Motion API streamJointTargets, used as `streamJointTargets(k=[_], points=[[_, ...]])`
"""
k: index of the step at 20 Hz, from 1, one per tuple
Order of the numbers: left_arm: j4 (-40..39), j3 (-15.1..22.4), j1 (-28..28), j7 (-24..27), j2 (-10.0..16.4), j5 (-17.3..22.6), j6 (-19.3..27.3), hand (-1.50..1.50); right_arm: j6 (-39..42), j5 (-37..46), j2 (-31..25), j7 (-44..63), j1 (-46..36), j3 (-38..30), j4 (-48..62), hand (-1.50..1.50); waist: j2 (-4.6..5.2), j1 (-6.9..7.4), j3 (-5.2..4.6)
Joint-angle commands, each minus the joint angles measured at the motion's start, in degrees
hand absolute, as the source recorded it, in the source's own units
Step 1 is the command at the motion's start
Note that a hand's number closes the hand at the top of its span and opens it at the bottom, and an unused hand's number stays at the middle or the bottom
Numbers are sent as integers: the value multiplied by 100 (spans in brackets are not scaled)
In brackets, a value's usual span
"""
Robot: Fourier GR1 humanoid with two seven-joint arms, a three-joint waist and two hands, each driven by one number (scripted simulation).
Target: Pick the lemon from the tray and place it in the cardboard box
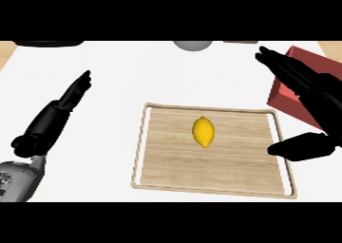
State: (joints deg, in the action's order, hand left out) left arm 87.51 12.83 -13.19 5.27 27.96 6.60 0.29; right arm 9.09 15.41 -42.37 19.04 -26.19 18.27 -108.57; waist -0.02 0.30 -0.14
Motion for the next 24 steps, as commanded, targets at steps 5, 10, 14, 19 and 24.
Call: streamJointTargets(k=[5, 10, 14, 19, 24], points=[[120, 42, 153, 4, -34, -49, -142, 0, 1894, -13, 236, 2047, -1278, 1206, -230, -150, -20, 120, -9], [45, -32, 126, 88, -173, -169, -61, 0, 2496, 107, 1244, 3296, -1904, 1894, 150, -150, -8, 65, -2], [23, 47, 190, 154, -287, -324, -35, 0, 2901, -64, 2128, 4348, -2368, 2099, 576, -150, -22, 58, -1], [55, -30, -29, -130, -368, -334, -89, 0, 2614, 211, 2833, 4844, -2172, 2342, 900, -150, -22, -6, 7], [171, -301, 13, -219, -256, -237, -290, 0, 2718, 387, 2952, 4636, -1978, 2220, 1184, -150, -15, -9, 11]])
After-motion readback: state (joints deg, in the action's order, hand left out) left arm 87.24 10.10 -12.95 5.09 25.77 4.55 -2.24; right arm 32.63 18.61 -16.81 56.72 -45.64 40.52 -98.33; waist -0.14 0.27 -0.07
